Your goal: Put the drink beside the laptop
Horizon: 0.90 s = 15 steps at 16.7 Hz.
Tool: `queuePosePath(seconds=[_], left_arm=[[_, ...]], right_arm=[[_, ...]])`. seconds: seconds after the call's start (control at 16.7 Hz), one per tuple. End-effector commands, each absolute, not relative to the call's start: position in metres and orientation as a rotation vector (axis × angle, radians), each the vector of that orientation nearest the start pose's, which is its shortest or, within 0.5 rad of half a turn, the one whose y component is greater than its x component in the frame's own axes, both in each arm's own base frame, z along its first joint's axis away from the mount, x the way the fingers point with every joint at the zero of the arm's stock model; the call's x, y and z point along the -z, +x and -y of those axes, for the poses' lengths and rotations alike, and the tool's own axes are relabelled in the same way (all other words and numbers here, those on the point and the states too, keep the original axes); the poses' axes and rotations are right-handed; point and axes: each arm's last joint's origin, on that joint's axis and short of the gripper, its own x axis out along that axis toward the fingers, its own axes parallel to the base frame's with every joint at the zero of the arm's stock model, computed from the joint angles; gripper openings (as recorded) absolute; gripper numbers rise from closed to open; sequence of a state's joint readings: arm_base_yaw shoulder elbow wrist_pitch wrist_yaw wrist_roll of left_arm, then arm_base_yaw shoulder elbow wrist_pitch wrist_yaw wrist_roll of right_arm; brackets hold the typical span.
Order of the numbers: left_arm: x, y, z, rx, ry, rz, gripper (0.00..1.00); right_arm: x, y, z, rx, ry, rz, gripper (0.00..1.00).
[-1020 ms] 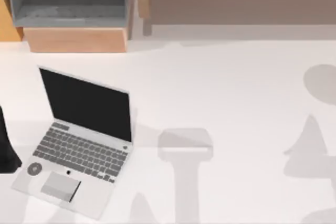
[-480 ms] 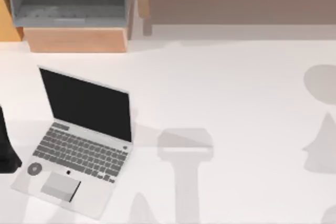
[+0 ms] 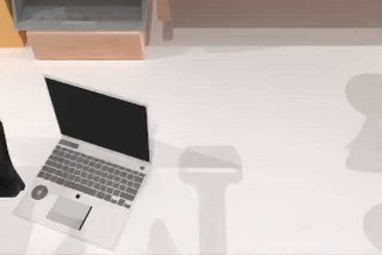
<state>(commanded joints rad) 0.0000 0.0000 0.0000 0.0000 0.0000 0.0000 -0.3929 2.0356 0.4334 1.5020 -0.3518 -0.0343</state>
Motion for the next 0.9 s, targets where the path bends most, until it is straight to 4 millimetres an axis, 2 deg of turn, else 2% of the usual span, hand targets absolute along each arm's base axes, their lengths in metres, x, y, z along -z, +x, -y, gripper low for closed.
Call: queuePosePath(seconds=[0.24, 0.54, 0.9], left_arm=[[-0.16, 0.106, 0.001, 0.0, 0.0, 0.0, 1.0], [-0.16, 0.106, 0.001, 0.0, 0.0, 0.0, 1.0], [-0.16, 0.106, 0.001, 0.0, 0.0, 0.0, 1.0]], right_arm=[[-0.075, 0.311, 0.1, 0.017, -0.011, -0.097, 1.0], [-0.075, 0.317, 0.099, 0.017, -0.01, -0.099, 1.0], [-0.075, 0.317, 0.099, 0.017, -0.01, -0.099, 0.55]])
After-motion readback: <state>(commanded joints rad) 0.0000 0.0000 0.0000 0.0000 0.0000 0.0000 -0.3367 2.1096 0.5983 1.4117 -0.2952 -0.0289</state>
